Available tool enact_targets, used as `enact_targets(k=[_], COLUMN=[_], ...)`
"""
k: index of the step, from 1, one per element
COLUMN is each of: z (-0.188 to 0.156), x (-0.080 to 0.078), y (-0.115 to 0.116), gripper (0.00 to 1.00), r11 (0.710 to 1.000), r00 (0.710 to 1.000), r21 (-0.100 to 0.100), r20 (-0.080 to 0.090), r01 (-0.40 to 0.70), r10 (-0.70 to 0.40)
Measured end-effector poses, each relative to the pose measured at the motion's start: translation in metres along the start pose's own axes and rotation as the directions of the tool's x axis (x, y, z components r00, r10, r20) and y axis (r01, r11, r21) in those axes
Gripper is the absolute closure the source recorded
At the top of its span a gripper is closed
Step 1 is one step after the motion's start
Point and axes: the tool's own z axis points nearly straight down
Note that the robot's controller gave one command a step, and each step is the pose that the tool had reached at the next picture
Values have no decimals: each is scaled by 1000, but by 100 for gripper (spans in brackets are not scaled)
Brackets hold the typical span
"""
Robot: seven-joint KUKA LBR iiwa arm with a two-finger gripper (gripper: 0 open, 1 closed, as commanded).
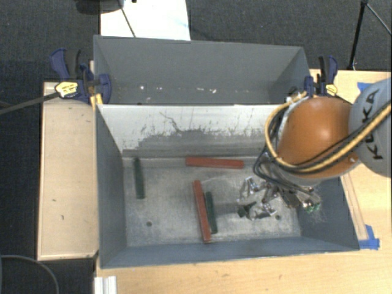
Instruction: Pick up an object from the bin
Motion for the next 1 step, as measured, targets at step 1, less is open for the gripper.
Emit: enact_targets(k=[1], z=[-35], x=[-6], y=[-2], gripper=[100], r11=[999], r00=[999], r21=[-1], r20=[-3], r01=[36], r10=[-36])
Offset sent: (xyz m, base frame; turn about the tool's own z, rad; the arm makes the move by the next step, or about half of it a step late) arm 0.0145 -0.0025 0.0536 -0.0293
